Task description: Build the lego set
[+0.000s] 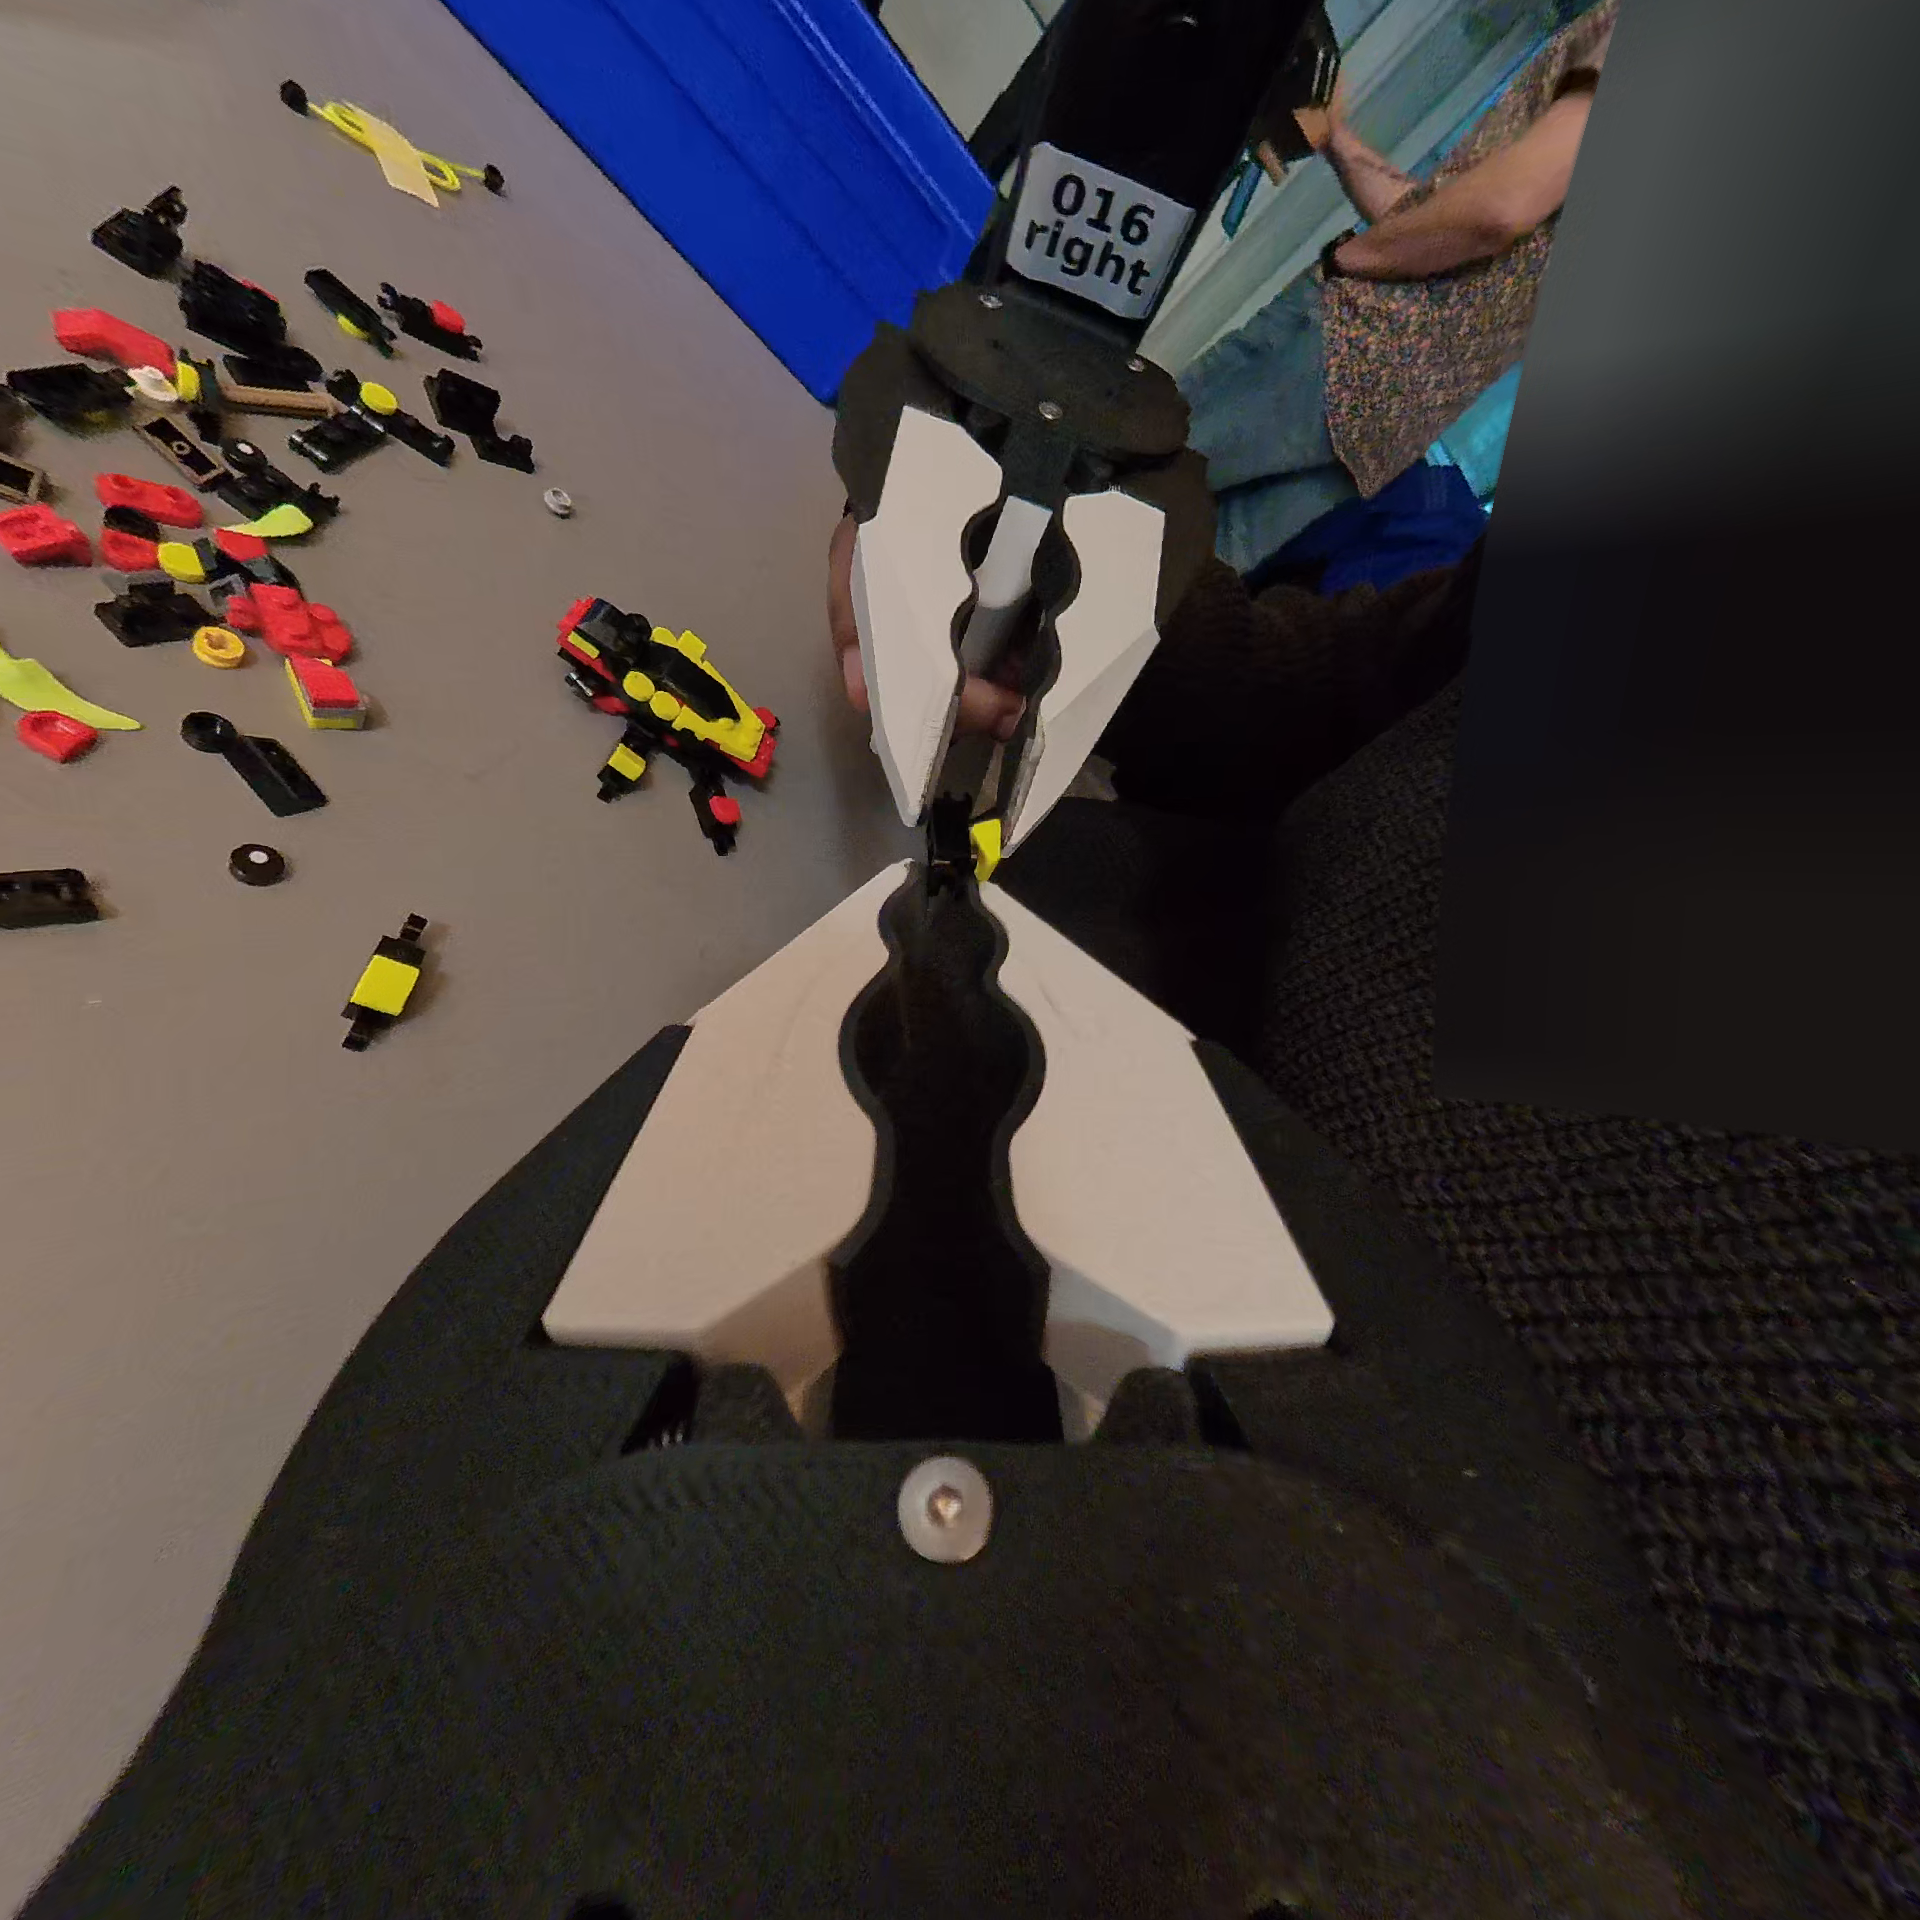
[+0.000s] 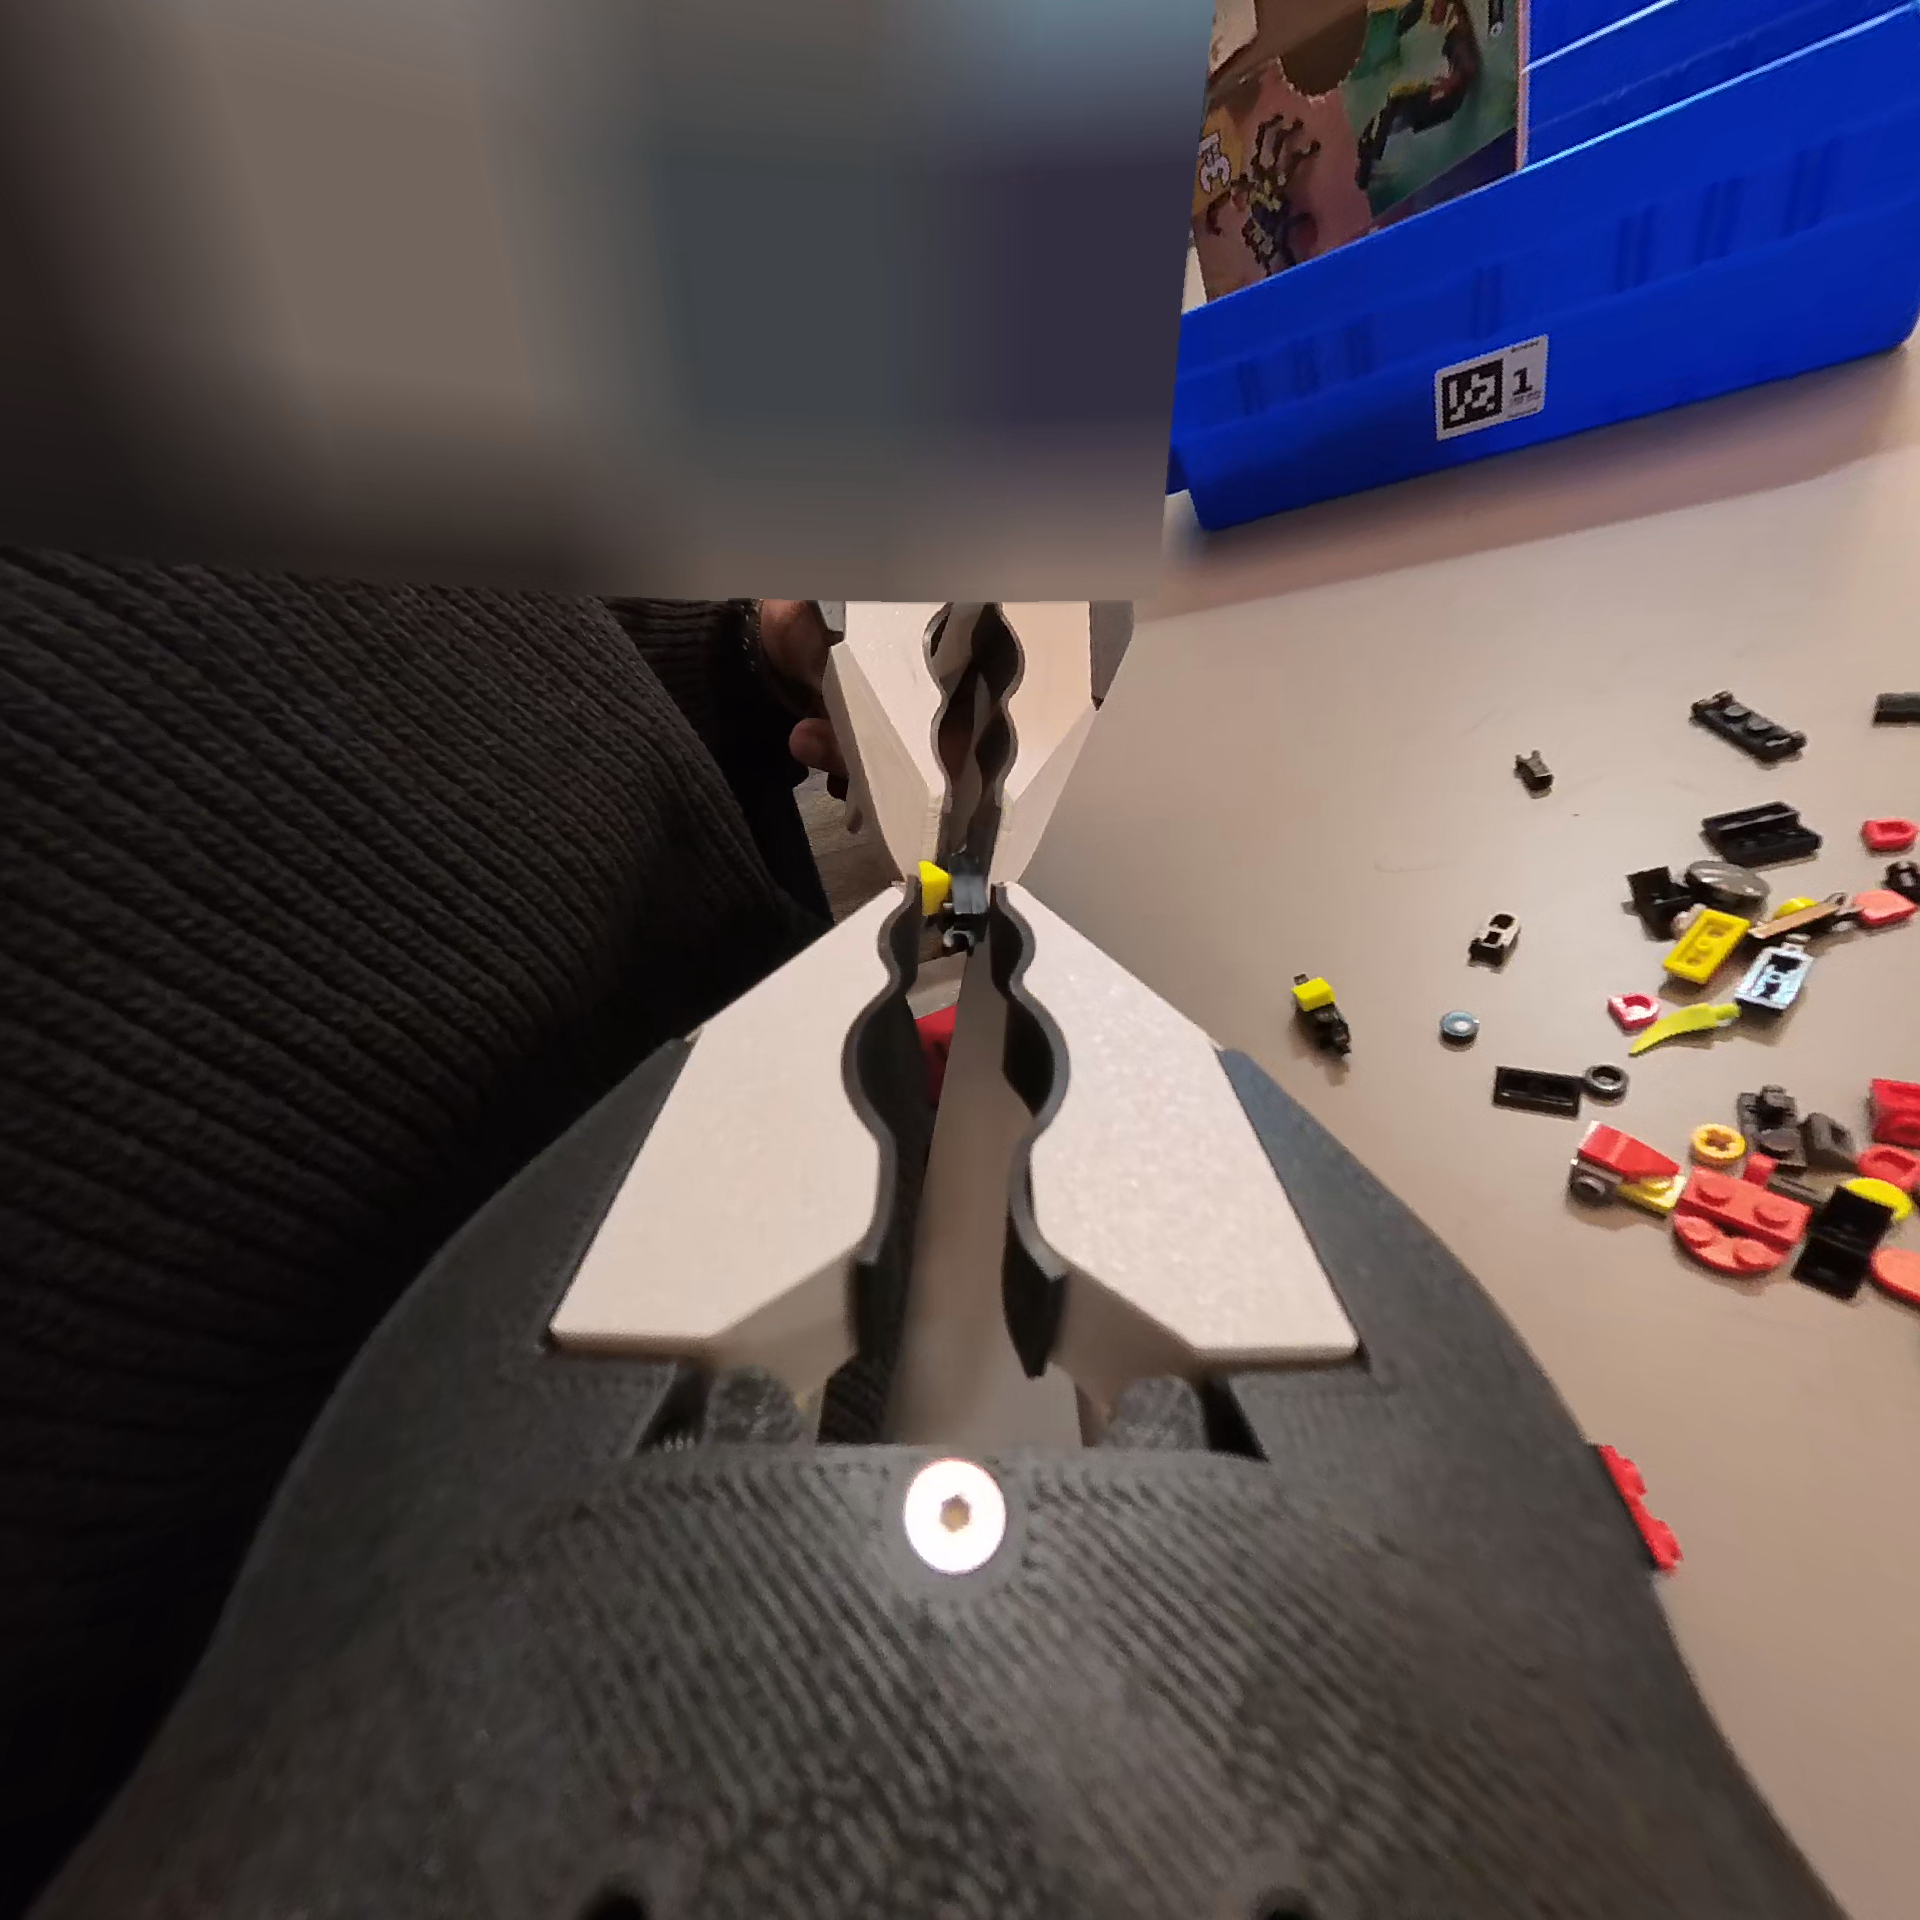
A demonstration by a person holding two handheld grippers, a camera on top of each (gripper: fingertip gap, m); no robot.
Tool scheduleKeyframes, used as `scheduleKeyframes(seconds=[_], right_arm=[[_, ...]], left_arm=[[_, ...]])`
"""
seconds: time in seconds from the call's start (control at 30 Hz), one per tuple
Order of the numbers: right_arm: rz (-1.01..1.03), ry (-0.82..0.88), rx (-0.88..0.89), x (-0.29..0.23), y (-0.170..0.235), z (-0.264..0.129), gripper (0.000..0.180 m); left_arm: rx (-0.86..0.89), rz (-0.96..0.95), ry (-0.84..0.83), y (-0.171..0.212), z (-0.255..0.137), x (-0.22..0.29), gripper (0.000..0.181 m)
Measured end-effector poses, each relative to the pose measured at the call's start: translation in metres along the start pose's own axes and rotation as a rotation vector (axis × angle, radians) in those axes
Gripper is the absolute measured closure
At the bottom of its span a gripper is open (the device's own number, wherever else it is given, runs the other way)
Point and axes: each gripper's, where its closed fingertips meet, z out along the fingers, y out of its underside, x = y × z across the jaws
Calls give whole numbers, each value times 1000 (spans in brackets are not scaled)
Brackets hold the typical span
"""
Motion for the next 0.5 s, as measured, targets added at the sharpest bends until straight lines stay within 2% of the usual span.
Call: scheduleKeyframes(seconds=[0.5], right_arm=[[-22,-3,12,-2,-3,-1,167]], left_arm=[[18,-6,35,-3,-1,7,173]])
